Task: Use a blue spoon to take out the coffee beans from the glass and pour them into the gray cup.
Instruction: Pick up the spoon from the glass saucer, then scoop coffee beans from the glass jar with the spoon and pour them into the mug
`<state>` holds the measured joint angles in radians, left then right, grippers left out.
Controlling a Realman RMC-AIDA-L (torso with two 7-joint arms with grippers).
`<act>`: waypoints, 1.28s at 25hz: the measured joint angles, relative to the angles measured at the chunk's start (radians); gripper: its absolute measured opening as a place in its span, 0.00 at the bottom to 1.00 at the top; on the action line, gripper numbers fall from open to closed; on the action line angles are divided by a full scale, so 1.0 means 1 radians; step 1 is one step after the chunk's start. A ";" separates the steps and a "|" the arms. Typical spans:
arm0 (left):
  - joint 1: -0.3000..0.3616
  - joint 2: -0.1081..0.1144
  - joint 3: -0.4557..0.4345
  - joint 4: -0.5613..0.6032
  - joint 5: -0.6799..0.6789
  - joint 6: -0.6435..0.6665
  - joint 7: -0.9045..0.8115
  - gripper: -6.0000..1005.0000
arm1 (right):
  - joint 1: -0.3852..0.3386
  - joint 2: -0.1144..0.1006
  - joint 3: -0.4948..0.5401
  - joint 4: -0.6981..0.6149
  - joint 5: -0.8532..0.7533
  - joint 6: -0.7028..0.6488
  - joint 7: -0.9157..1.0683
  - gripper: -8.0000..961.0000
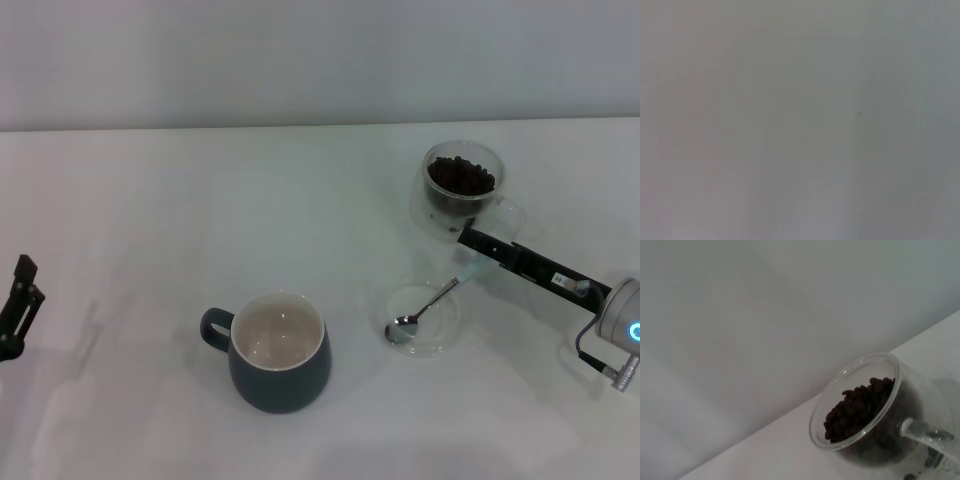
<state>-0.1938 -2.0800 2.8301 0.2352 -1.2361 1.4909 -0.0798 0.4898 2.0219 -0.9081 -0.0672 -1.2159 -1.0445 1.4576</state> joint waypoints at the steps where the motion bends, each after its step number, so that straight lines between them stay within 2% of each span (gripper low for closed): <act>1: -0.001 0.000 0.000 -0.002 -0.001 0.000 0.000 0.82 | 0.001 0.000 0.000 0.000 0.004 0.000 0.003 0.82; 7: -0.009 0.000 -0.001 -0.007 -0.003 0.000 0.000 0.82 | -0.006 0.000 0.000 0.000 0.024 -0.018 0.028 0.59; 9: -0.012 0.000 -0.003 -0.009 -0.009 -0.003 0.000 0.82 | -0.008 0.000 0.000 0.000 0.030 -0.025 0.034 0.37; 15: -0.016 0.000 -0.003 -0.016 -0.025 -0.005 0.000 0.82 | -0.010 -0.001 0.000 0.001 0.030 -0.056 0.042 0.18; 23: -0.016 -0.001 -0.003 -0.016 -0.026 -0.005 0.000 0.82 | -0.056 -0.010 0.001 -0.058 0.091 -0.154 0.077 0.17; 28: -0.016 -0.002 -0.003 -0.016 -0.026 -0.005 0.000 0.82 | -0.071 -0.012 0.002 -0.166 0.155 -0.175 0.060 0.16; 32: -0.016 -0.003 -0.004 -0.015 -0.026 -0.005 0.000 0.82 | -0.051 -0.011 0.002 -0.252 0.238 -0.172 -0.040 0.16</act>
<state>-0.2102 -2.0831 2.8264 0.2205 -1.2624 1.4864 -0.0798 0.4390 2.0105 -0.9065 -0.3195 -0.9784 -1.2162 1.4180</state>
